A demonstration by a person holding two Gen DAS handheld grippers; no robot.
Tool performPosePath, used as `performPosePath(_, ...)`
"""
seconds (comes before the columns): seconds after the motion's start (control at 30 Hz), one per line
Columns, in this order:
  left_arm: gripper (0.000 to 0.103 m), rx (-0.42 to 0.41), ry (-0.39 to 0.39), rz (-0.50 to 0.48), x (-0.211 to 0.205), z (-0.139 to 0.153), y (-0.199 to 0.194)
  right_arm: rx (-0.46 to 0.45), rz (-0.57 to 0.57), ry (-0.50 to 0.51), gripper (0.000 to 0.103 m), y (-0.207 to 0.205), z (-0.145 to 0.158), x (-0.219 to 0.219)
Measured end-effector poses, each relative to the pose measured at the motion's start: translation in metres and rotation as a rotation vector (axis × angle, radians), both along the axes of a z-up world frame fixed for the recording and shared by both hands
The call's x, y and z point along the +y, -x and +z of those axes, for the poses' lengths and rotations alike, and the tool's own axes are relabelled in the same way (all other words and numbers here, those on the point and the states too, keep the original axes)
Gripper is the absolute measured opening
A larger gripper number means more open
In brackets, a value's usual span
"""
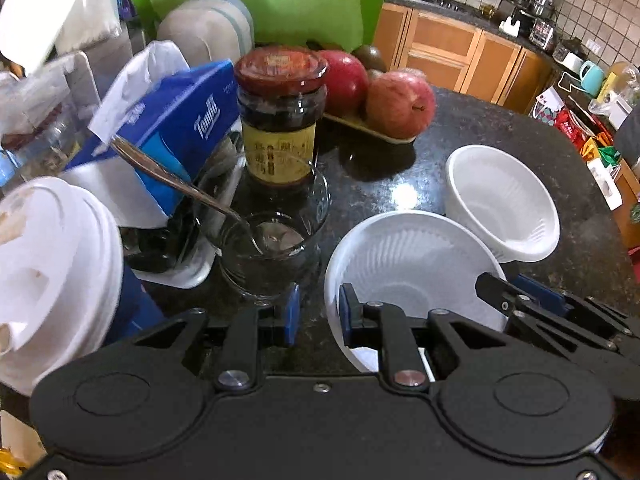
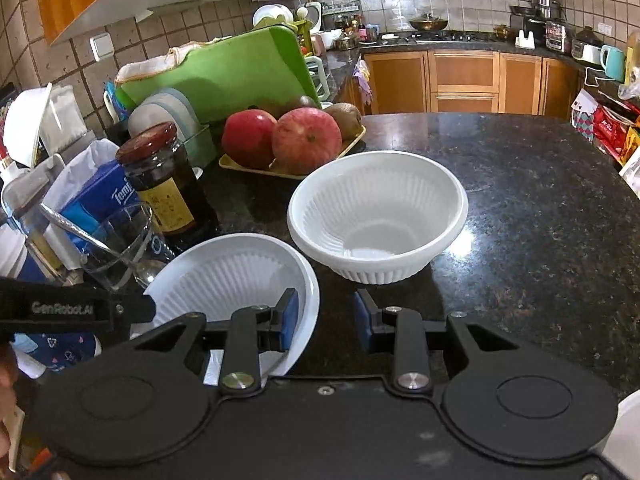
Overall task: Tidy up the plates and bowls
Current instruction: 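Move the left gripper to another white bowl rim while the right gripper holds its bowl, then grasp the white ribbed bowl rim with the left gripper and lift it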
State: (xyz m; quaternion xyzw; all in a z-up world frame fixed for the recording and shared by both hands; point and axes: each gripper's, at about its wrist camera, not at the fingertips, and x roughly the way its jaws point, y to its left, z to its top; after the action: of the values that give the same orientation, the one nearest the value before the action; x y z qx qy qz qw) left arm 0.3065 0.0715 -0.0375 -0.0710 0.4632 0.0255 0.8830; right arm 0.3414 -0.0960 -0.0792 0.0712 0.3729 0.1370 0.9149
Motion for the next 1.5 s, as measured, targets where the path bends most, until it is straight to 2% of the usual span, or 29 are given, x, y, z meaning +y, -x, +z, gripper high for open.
performPosePath(0.1,0.027,0.021,0.021,-0.009,0.001,-0.005,-0.007,0.004,0.003,0.007,0.033,-0.002,-0.002,0.003)
performPosePath(0.3,0.027,0.040,0.014,-0.045,-0.008,-0.014,-0.015,0.004,0.018,0.020,0.033,-0.005,-0.006,0.010)
performPosePath(0.33,0.026,0.044,0.014,-0.047,-0.010,-0.015,-0.017,0.005,0.025,0.020,0.032,-0.005,-0.007,0.011)
performPosePath(0.4,0.026,0.046,0.018,-0.054,-0.012,-0.015,-0.017,0.006,0.034,0.020,0.021,-0.004,-0.008,0.012)
performPosePath(0.53,0.026,0.026,-0.001,-0.063,-0.016,-0.013,-0.013,-0.013,0.026,0.045,0.018,0.001,-0.008,0.012)
performPosePath(0.7,0.026,0.005,0.014,-0.073,-0.017,-0.003,-0.001,-0.020,0.016,0.015,0.018,0.011,0.000,0.005)
performPosePath(1.2,0.026,-0.129,-0.007,-0.101,-0.044,0.046,0.061,-0.172,-0.001,-0.049,0.020,0.094,0.055,-0.034)
performPosePath(1.5,0.026,-0.169,-0.007,-0.163,-0.089,0.056,0.096,-0.223,-0.059,-0.066,0.021,0.148,0.071,-0.089)
